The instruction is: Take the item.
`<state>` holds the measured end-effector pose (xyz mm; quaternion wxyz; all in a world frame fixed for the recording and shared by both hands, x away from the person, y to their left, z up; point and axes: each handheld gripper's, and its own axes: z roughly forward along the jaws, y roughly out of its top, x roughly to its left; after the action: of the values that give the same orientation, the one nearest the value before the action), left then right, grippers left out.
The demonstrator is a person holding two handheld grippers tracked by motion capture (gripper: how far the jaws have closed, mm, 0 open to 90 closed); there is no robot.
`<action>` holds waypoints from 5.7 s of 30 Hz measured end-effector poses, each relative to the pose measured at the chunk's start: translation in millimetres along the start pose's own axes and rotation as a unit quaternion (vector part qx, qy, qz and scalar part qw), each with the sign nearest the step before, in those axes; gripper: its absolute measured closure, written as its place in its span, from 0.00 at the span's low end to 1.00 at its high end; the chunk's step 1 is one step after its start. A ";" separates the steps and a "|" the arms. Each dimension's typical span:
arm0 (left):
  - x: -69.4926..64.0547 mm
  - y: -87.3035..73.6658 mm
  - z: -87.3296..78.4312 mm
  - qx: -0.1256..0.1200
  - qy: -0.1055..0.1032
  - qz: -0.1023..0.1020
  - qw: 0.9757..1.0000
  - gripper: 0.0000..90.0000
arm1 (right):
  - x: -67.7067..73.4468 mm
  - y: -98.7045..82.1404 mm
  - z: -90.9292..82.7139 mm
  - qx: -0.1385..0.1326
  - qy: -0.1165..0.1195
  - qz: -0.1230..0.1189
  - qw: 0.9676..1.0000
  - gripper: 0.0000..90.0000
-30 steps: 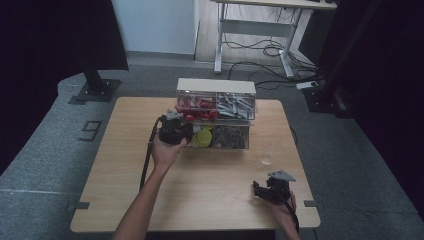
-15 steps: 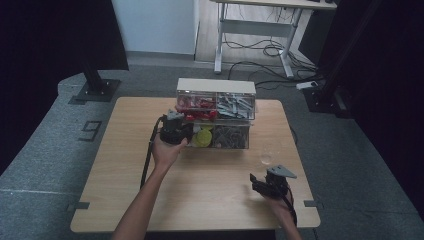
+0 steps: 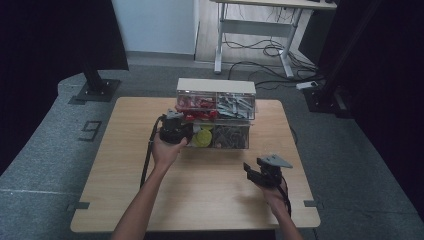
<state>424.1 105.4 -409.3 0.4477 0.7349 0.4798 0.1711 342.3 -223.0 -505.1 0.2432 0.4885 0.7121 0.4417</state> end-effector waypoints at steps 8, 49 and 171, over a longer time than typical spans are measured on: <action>-0.4 0.7 0.7 0.002 0.001 0.002 1.000 1.00 | 3.6 20.4 12.8 -0.007 0.023 -0.008 1.000 0.50; -2.0 1.8 1.7 0.007 -0.001 0.000 1.000 1.00 | 23.2 66.5 60.8 -0.007 0.079 -0.005 0.997 0.70; -7.5 -0.3 3.4 0.002 -0.003 0.003 1.000 0.99 | 25.8 79.0 51.3 -0.053 0.072 -0.017 0.996 0.99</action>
<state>422.6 97.3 -410.0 0.4468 0.7378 0.4769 0.1690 409.7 -168.9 -459.6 0.2247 0.4294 0.7117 0.5085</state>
